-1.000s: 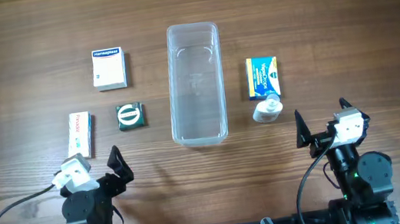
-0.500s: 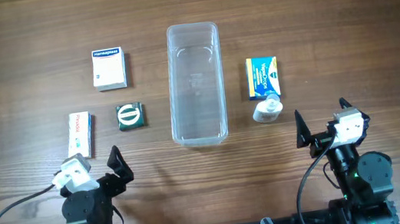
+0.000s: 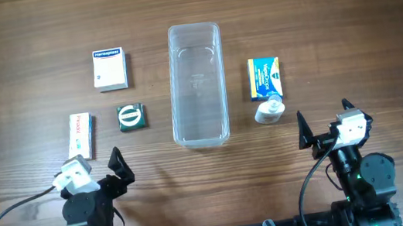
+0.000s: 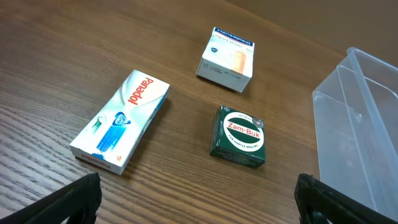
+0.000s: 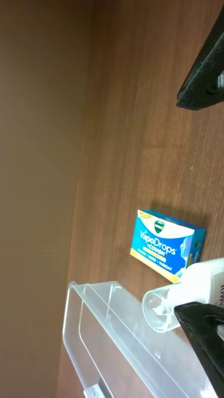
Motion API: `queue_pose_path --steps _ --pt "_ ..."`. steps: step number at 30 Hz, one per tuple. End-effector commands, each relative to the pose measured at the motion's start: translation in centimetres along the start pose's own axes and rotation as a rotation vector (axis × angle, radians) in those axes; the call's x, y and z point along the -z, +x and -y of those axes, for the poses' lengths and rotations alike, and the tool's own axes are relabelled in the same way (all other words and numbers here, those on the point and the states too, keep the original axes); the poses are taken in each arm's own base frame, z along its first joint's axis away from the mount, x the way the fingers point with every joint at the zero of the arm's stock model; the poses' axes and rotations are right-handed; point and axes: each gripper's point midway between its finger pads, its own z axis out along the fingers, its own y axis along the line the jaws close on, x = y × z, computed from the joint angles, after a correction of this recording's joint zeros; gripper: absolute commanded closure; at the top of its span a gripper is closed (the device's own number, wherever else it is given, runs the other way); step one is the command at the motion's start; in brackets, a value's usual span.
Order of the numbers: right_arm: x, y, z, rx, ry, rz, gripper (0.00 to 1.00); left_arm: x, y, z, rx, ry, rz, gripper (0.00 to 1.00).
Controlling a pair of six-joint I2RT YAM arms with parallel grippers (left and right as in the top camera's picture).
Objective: Pack container
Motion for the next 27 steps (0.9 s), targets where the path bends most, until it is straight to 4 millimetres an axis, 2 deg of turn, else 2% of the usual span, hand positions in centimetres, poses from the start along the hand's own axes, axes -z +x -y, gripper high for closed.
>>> queue_pose_path --steps 1,14,18,24,27 --pt "0.0 0.0 -0.2 0.004 -0.012 0.004 0.00 0.0 -0.1 -0.3 -0.013 -0.012 0.011 0.00" --pt "0.0 0.0 -0.2 0.004 -0.012 0.003 0.00 0.0 -0.1 -0.3 -0.013 -0.012 0.011 0.00" --pt "0.0 0.0 -0.2 0.004 -0.012 0.003 0.00 0.0 -0.8 0.0 -0.011 -0.001 0.040 0.00" --pt "0.0 0.0 -0.2 0.004 -0.012 0.003 0.00 0.2 -3.3 0.3 -0.003 0.002 0.144 0.00" --pt "0.0 0.0 -0.2 0.005 -0.012 0.003 0.00 0.9 -6.6 1.0 0.013 0.021 0.283 0.00"
